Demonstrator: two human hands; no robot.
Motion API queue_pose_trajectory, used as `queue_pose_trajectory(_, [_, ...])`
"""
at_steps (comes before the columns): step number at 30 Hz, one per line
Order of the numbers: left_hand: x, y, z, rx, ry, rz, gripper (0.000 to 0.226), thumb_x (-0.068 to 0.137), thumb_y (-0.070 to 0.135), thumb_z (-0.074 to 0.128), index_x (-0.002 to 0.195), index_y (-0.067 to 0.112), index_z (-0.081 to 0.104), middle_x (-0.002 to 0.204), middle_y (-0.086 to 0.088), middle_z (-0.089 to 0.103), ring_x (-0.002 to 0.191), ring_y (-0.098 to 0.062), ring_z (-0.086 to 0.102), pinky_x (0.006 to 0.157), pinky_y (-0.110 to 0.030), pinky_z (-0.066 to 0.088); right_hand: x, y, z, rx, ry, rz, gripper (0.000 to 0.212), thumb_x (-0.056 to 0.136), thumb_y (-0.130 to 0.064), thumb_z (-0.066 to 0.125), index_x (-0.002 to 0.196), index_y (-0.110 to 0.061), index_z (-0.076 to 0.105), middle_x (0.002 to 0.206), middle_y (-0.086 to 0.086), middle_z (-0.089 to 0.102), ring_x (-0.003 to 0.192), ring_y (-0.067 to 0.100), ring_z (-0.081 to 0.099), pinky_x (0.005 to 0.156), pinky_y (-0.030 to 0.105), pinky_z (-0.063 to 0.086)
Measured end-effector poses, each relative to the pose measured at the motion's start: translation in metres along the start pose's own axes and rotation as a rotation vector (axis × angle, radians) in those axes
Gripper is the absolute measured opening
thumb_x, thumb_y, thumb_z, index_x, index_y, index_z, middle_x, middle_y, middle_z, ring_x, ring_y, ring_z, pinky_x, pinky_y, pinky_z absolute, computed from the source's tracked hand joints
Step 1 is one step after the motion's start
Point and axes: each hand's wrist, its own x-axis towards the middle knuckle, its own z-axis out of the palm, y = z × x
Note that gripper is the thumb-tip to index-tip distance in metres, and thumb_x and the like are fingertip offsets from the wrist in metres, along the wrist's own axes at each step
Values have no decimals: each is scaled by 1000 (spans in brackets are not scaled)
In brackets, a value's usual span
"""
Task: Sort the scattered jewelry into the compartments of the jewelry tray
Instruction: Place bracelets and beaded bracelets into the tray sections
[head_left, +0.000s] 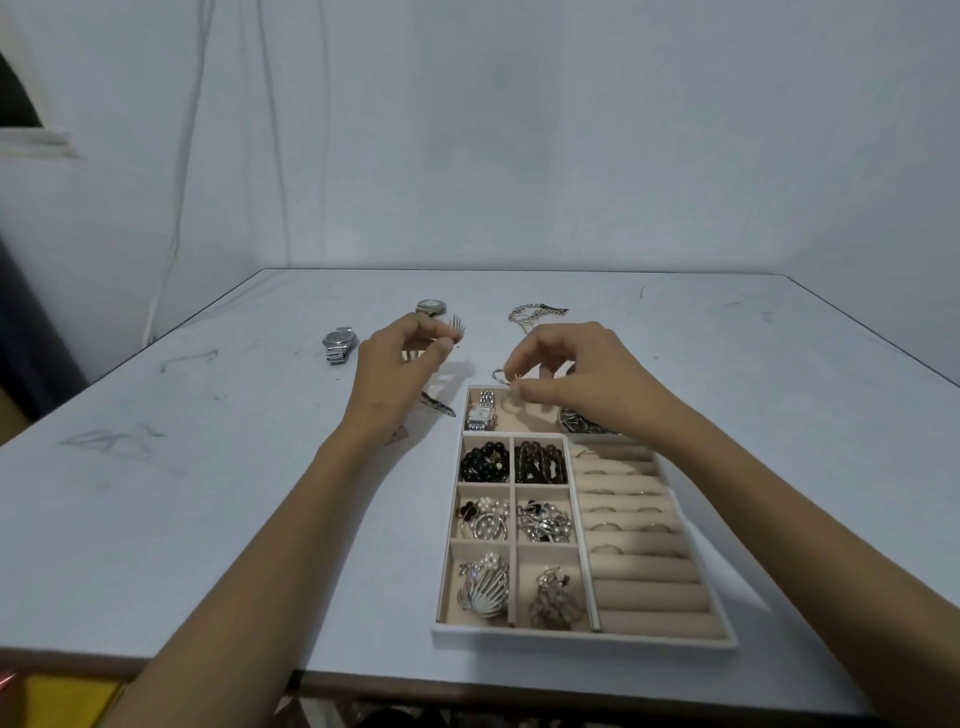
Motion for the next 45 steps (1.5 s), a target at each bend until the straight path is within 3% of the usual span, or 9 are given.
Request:
queue_pose_trajectory(5, [-17,21,-4,-197,-17,-78,12,86,-3,61,91,5,69,88,-4,71,83,-18,69,76,-26,57,-22,-3,-4,198,-85,-11,19,74,-2,77,90,-10,70,79,-12,70,62,5,53,61,14,42])
queue_pose_trajectory(12, [-26,34,-10,-396,-62,-158,24,86,-7,59,105,5,65,89,-2,71,80,-17,68,72,-24,55,-41,-8,-16,313,-267,-4,22,74,3,77,94,-6,74,83,-2,74,74,15,64,74,20,53])
queue_pose_trajectory(15, [-27,37,-14,-414,-159,-187,28,86,-5,58,112,0,66,97,-9,71,83,-17,66,76,-25,53,-45,-9,-20,302,-304,-17,16,73,0,78,88,-4,75,94,2,75,92,31,69,87,31,55])
queue_pose_trajectory(18, [-31,42,-16,-405,-289,-194,26,87,-4,55,110,2,67,101,-10,72,88,-16,66,79,-24,54,-46,-11,-23,293,-341,-31,14,74,1,77,88,-1,75,96,6,75,96,34,67,84,31,54])
queue_pose_trajectory(24, [-36,49,-19,-316,-429,-148,22,86,-3,59,99,8,72,108,-10,72,104,-19,66,87,-23,52,-50,-19,-27,269,-441,-74,15,72,2,78,86,-2,76,96,7,73,86,7,64,70,18,45])
queue_pose_trajectory(33, [-36,51,-21,-255,-479,-116,17,78,2,68,87,12,78,108,1,70,98,-17,64,89,-29,51,-54,-22,-25,218,-612,-113,15,71,-5,80,86,-5,78,88,9,73,84,42,61,75,57,47])
queue_pose_trajectory(39, [-38,54,-23,-267,-492,-139,18,70,17,71,86,13,78,97,-4,70,91,-25,62,98,-49,44,-56,-23,-23,154,-748,-81,16,71,-1,80,86,-3,77,88,10,73,79,31,64,70,34,47])
queue_pose_trajectory(43, [-40,56,-23,-257,-521,-140,17,75,2,68,83,15,78,95,-2,73,92,-18,67,94,-36,52,-57,-24,-22,132,-761,-89,16,70,-2,81,86,-4,78,84,15,66,67,10,52,61,19,39])
queue_pose_trajectory(45, [-41,56,-22,-261,-535,-140,22,79,-5,65,83,13,78,93,-4,73,91,-15,68,84,-25,55,-57,-24,-22,122,-763,-94,17,70,-4,82,86,-8,79,82,16,59,69,11,48,61,22,37])
